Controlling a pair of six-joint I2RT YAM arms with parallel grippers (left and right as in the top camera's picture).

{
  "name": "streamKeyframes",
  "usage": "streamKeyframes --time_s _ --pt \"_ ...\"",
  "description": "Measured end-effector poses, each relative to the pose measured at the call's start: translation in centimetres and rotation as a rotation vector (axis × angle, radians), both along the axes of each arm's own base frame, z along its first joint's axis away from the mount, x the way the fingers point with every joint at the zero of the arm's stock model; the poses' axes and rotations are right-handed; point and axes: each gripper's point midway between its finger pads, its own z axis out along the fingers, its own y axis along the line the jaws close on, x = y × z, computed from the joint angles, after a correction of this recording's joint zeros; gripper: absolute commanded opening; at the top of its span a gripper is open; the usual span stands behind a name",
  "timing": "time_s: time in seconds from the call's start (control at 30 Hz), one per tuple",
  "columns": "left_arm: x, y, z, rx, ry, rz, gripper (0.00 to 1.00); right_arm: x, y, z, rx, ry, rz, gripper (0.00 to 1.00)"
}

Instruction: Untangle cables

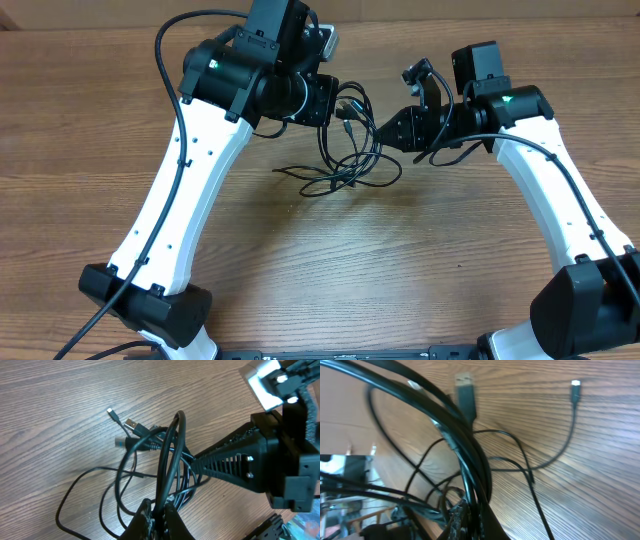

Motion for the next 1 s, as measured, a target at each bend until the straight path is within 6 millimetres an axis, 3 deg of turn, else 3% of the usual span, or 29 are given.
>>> streamKeyframes --time_s 0.23,0.4,0.47,0.53,0.63,0.73,0.87,1.0 --pt "0.1 0.2 -0.1 0.013 -0.004 0.008 0.04 -0.2 -2.5 -2.3 -0.174 0.049 -0.083 0.04" --pt "0.4 1.4 -0.6 0.073 -0.012 0.044 0.04 -0.6 -9.0 -5.3 -0.513 0.171 -0.371 0.04" --pt "0.5 1.7 -0.7 0.09 -0.014 0.053 0.04 -0.5 -11.2 -5.6 -0.61 0.184 -0.479 0.1" --pt "0.6 1.9 -0.7 0.101 -0.019 0.06 0.05 -0.2 -12.0 -5.6 -0.641 0.176 -0.538 0.27" --pt "0.7 2.0 -0.8 0.108 -0.022 0.065 0.04 0.4 -11.5 -5.4 -0.61 0.161 -0.537 0.63" --pt "0.7 2.0 -0.7 0.107 -0.023 0.065 0.04 0.7 -9.2 -5.0 -0.503 0.139 -0.436 0.77" --pt "0.7 2.0 -0.7 0.107 -0.023 0.065 0.04 1.1 -5.4 -3.6 -0.314 0.089 -0.272 0.82" --pt "0.6 1.8 -0.7 0.099 -0.02 0.06 0.04 1.1 -1.9 -1.5 -0.115 0.043 -0.141 0.74"
